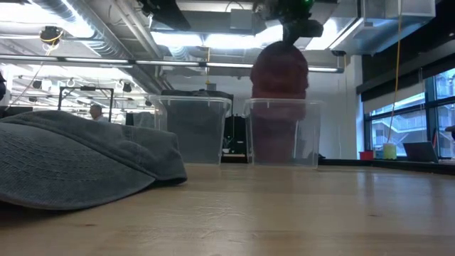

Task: Pick & Place hat
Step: Put the red cap into the right transparent bin

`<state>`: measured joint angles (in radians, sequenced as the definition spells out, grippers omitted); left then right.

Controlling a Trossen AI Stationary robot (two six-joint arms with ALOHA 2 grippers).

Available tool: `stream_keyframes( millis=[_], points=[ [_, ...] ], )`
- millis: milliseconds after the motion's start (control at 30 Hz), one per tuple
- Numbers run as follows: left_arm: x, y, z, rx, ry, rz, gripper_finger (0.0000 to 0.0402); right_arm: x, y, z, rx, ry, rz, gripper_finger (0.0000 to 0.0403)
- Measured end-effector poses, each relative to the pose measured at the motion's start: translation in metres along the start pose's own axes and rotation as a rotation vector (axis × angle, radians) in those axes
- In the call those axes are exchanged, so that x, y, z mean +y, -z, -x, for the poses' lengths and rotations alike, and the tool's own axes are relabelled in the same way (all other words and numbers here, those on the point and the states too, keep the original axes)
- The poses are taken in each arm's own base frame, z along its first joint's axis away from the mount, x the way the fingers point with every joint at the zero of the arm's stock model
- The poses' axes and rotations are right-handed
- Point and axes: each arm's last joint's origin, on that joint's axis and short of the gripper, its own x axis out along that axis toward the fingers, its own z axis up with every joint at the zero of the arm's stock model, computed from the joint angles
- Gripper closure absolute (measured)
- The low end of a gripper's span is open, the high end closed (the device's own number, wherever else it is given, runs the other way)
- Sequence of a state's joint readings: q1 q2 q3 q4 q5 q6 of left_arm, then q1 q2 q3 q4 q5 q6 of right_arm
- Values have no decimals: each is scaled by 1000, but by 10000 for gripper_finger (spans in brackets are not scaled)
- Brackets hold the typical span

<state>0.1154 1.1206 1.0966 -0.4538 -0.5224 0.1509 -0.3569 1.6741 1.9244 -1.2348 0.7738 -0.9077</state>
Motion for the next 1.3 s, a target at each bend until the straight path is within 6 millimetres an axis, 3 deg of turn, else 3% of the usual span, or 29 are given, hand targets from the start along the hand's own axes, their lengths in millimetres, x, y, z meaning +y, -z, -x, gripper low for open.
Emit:
stream_keyframes(
  millis=[300,500,800,1100,1300],
  points=[
    [0,2,0,15,2,-6,277,0,-8,-10,-125,-92,-11,372],
    [0,2,0,19,3,-3,275,4,-14,-22,-98,-131,-53,367],
    [-1,2,0,23,7,-4,277,-2,-5,-49,-56,-183,-152,371],
    [-1,4,0,37,19,7,277,-4,-7,-51,-92,-188,-156,372],
    [-2,5,0,41,26,7,277,20,-14,-76,16,-143,-65,371]
  ],
)
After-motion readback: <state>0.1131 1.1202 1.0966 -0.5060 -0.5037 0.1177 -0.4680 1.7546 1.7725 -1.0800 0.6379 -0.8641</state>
